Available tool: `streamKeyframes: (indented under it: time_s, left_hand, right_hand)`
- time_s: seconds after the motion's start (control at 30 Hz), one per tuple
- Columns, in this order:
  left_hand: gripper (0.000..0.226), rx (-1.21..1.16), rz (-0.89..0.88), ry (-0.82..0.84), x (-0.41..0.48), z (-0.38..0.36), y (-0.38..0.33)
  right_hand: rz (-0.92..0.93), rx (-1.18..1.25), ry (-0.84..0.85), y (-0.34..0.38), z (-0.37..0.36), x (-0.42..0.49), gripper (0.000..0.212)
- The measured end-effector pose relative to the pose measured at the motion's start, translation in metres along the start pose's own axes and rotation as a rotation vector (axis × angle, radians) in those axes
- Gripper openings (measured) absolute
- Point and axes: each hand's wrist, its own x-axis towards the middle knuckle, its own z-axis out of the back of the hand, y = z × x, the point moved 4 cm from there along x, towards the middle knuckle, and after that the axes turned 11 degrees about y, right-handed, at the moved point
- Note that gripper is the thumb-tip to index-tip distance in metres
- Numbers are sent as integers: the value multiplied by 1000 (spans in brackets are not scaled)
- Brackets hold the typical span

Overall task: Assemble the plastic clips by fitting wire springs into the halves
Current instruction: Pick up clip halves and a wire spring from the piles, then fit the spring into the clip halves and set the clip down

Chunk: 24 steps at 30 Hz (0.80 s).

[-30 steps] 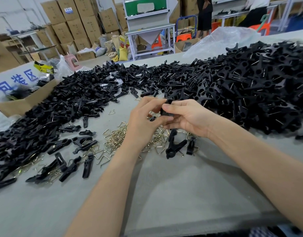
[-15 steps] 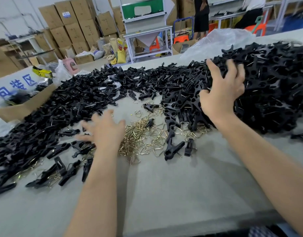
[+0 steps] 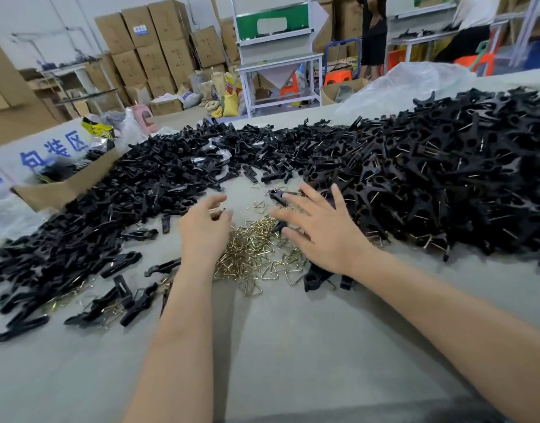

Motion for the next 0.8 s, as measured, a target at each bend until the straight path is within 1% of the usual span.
streamKeyframes:
  time_s: [0.1,0.17,0.27,0.33,0.4,0.47,0.53,0.63,0.73,0.8]
  left_hand:
    - [26,-136,-35,33,-1,-6,-6]
    - [28,-211,-5,82,-1,-10,-5]
    - [33,-247,24,100,-2,-11,-2]
    - [36,-266,32,98,-1,-11,-1]
    - [39,-338,43,109,-1,-12,-1]
    - [40,-429,66,127,0,-14,0]
    - [38,-470,72,152,1,-17,1]
    - [30,-413,64,142,2,-16,1]
    - [27,-216,13,-15,0,-5,-1]
    - [34,-67,-40,-93,-3,3,-5]
  right_hand:
    - [-13,61,146,-3,-8,2,39]
    - [-28,146,171,-6,-9,2,35]
    - [-8,188,109,-7,-5,2,22]
    - [-5,183,117,-7,-3,2,15]
    - [-10,203,114,-7,-2,1,12]
    - [-19,242,45,-8,1,0,13]
    - [-30,312,-88,-12,7,-2,12]
    - [-72,373,-246,-18,15,-6,13]
    - [-88,413,-325,-24,19,-8,20]
    - [-87,460,-343,-26,19,-8,17]
